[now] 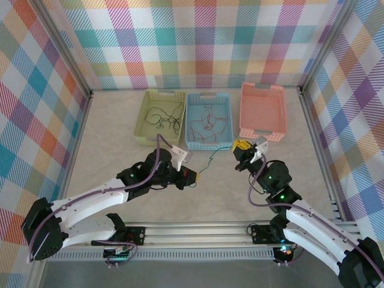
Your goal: Untangle the cables
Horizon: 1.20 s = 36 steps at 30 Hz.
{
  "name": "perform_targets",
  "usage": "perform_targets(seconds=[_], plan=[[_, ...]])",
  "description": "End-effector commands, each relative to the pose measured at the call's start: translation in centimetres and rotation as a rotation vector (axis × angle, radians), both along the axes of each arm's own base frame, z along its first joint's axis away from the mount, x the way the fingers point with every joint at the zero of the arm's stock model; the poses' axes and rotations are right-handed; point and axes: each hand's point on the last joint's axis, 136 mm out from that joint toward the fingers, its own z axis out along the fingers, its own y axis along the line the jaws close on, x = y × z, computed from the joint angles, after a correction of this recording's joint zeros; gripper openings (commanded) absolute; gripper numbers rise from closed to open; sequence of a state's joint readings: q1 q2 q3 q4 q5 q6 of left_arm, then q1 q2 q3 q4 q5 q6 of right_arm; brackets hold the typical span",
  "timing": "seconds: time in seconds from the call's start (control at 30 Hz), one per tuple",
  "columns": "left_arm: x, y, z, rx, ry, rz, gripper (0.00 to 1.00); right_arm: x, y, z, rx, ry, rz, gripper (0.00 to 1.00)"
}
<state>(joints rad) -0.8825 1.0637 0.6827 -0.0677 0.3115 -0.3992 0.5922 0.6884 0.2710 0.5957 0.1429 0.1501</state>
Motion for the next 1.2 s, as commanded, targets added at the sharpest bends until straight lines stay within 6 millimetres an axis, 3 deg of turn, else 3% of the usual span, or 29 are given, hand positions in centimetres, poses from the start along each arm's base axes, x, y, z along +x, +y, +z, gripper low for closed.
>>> perform_targets(seconds=[0.0, 0.17, 0.27, 0.33, 0.57, 0.7, 0.87, 1.1, 1.17], plan=[[-1.0, 1.8, -1.7, 0.077, 0.025, 0.025, 0.00, 0.9, -2.5, 0.4, 0.073, 0.013, -0.123, 0.00], [-1.3, 2.3, -2.4, 0.092, 0.037, 0.024, 0.00, 0.2, -1.5, 1.2, 0.180, 0.045, -0.019, 0.00], [-1.3, 2.1, -3.1, 0.104, 0.048, 0.016, 0.00, 0.8, -1.9, 1.9, 0.316, 0.162, -0.042, 0.00], [-1.2, 1.8, -3.5, 0.113, 0.055, 0.013, 0.00, 0.7, -1.8, 3.1, 0.385, 0.172, -0.022, 0.00], [-0.8, 1.8, -4.7, 0.151, 0.066, 0.024, 0.00, 2.0, -3.8, 5.4, 0.632, 0.329, -0.144, 0.00], [-0.9, 2.3, -5.1, 0.165, 0.066, 0.036, 0.00, 2.0, -4.7, 5.3, 0.750, 0.451, -0.204, 0.00], [-0.8, 3.4, -5.6, 0.204, 0.056, 0.064, 0.00, 1.1, -6.1, 5.7, 0.841, 0.484, -0.249, 0.00], [-0.9, 3.9, -4.5, 0.192, 0.026, 0.073, 0.00, 0.9, -6.8, 4.3, 0.872, 0.533, -0.299, 0.00], [-0.6, 4.0, -3.6, 0.193, 0.002, 0.081, 0.00, 0.8, -6.4, 4.2, 0.844, 0.534, -0.279, 0.19]])
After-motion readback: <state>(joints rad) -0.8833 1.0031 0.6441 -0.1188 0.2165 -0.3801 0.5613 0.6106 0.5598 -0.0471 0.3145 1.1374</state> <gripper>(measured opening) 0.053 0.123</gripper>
